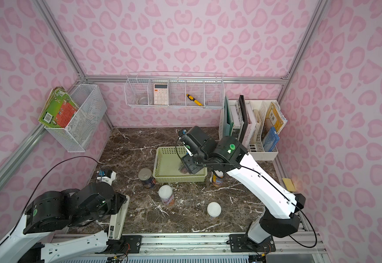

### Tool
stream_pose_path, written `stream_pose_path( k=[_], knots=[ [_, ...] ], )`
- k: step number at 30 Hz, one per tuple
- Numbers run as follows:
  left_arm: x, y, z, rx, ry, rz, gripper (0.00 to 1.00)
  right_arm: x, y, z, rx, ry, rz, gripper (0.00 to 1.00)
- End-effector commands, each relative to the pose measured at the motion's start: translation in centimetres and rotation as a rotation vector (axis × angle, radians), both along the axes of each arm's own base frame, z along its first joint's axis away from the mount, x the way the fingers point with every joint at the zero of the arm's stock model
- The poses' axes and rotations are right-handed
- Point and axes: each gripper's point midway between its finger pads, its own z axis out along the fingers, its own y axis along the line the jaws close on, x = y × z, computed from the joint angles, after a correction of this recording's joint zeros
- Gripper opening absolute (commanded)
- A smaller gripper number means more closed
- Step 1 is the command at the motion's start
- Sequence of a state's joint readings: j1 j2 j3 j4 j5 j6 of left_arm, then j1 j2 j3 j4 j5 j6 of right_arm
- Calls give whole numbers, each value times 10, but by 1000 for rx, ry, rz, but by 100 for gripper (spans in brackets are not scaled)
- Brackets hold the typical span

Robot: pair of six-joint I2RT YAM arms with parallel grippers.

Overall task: Put the canned food in the basket
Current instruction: Place the distractor at the center of the board.

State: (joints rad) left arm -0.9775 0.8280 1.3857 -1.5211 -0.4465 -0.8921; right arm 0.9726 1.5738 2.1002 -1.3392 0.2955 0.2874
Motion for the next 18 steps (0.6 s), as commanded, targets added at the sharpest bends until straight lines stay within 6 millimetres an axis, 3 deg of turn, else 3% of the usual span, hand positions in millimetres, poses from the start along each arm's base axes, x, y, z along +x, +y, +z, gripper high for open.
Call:
stream_pose_path(
  k=[1,3,7,11,14,18],
  knots=[
    [39,15,39,119,-204,55,0,31,-29,29,17,-125,-159,33],
    [60,14,61,86,-256,87,0,41,-48,41,36,-155,-223,33],
    [108,14,58,7,-211,131,0,49,-85,58,64,-190,-314,32],
    [144,40,59,14,-257,234,0,45,-114,70,110,-207,-371,32],
    [165,65,51,-6,-262,309,0,46,-137,63,92,-198,-431,33],
    [185,96,26,-14,-243,380,0,54,-177,31,11,-139,-549,34]
  ],
)
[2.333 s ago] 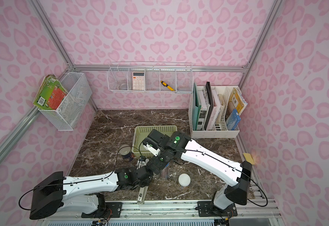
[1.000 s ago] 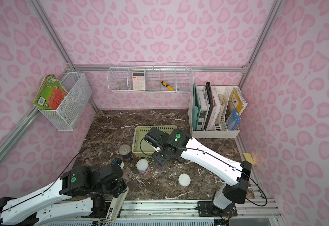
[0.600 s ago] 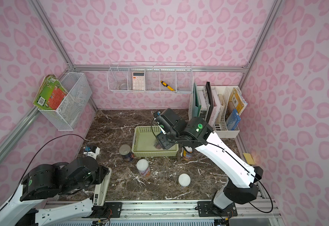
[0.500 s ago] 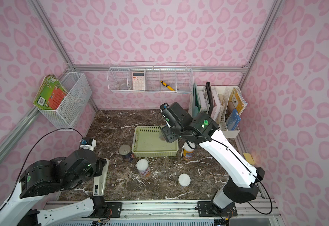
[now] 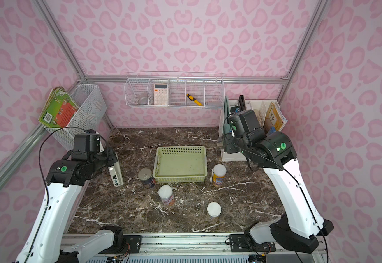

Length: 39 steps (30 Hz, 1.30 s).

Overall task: Put the canned food in the basket
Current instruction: Place the distractor at the center of the board.

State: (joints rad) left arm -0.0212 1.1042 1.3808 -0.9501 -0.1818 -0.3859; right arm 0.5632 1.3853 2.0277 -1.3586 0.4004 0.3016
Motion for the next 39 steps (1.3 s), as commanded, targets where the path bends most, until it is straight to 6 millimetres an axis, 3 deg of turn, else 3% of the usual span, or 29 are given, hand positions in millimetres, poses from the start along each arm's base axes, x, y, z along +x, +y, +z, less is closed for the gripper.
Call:
stream_pose_path(
  k=[1,3,7,13,18,24,26,32,39],
  knots=[
    [27,12,3,-15,-92,-19,0,11,-24,-13,-27,8,-92,34],
    [33,30,-11,-23,-90,13,0,17,-42,-30,-59,47,-149,34],
    [39,58,-31,-18,-90,73,0,33,-57,-52,-50,88,-191,34],
    [59,72,-61,0,-54,92,0,60,-82,-124,-43,221,-235,35],
    [66,86,-98,-86,-21,118,0,68,-108,-168,-35,280,-270,35],
    [73,92,-129,-112,94,128,0,71,-125,-197,-11,316,-286,36],
    [76,94,-145,-116,119,135,0,69,-124,-216,-10,363,-282,37],
    [78,96,-181,-126,189,142,0,69,-121,-242,1,419,-270,38],
    [82,94,-224,-167,281,140,0,68,-121,-245,2,414,-269,39]
  ],
)
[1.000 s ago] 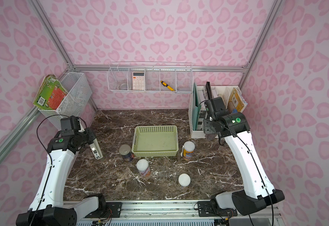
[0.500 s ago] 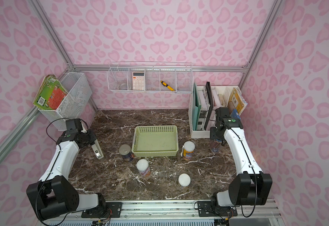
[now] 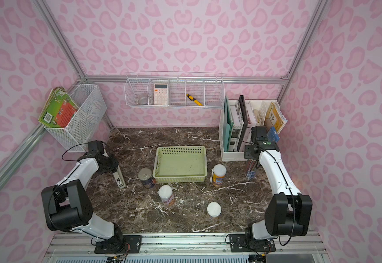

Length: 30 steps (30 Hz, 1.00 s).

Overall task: Put the canned food in the basket
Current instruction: Place the distractor at the center of the board.

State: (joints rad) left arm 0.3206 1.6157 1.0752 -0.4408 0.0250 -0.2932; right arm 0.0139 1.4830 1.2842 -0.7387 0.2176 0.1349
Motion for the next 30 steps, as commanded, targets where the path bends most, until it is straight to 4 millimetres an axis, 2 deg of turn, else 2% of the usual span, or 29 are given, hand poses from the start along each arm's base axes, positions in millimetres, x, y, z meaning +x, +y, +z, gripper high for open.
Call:
stream_pose_path(
  k=[1,6,10,13,16,18,19,21,24,26,28,30],
  knots=[
    [6,0,-11,-16,-1,7,0,-25,12,-25,62,137,26,39],
    [4,-2,-36,-45,52,9,0,-29,13,-27,69,137,29,50],
    [3,-5,-43,-59,71,7,0,-29,16,-22,82,123,42,69],
    [1,-7,-52,-78,100,9,6,-29,19,-17,94,109,53,77],
    [1,-9,-52,-92,109,7,15,-29,20,-10,100,85,61,85],
    [0,-9,-49,-93,103,9,25,-29,21,-5,101,70,64,95],
    [1,-9,-46,-92,101,12,31,-29,20,-2,100,62,63,99],
    [2,-9,-36,-86,89,15,37,-28,21,6,103,35,66,100],
    [5,-7,-10,-66,32,21,52,-25,19,19,90,-4,60,100],
    [4,-5,11,-43,-1,31,59,-23,16,33,77,-31,58,100],
    [2,-4,40,-19,-64,37,64,-20,14,52,65,-83,52,100],
    [-2,-4,66,5,-125,39,67,-15,15,84,67,-173,59,100]
  ],
)
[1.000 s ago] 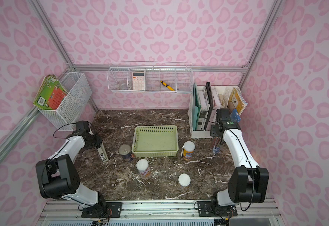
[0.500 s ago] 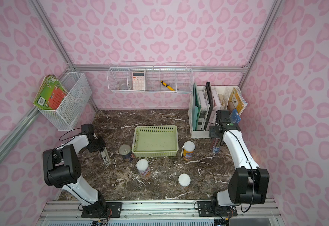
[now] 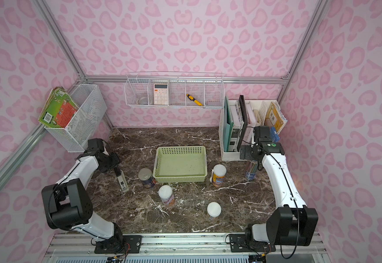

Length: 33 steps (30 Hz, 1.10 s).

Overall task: Put the canned food in the basket
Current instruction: Place the distractor at the center of the board, then pick up the canned food from the center of the board.

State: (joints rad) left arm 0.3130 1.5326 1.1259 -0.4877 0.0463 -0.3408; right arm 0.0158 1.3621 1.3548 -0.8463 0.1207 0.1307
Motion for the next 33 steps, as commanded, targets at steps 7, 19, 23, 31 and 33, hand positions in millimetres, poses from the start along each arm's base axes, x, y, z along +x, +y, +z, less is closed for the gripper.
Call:
stream_pose_path(
  k=[7,19,23,31,33],
  knots=[
    [-26,-26,94,90,-193,-81,78,0,29,96,50,-263,120,100],
    [-124,-153,114,-81,-38,-437,85,-51,200,70,149,-121,532,100],
    [-159,-164,79,-115,49,-426,88,-64,209,32,150,-47,512,100],
    [-158,-172,70,-91,134,-449,95,-65,181,-27,110,90,426,100],
    [-155,-170,66,-89,157,-432,95,-65,176,-36,106,107,414,100]
  ],
)
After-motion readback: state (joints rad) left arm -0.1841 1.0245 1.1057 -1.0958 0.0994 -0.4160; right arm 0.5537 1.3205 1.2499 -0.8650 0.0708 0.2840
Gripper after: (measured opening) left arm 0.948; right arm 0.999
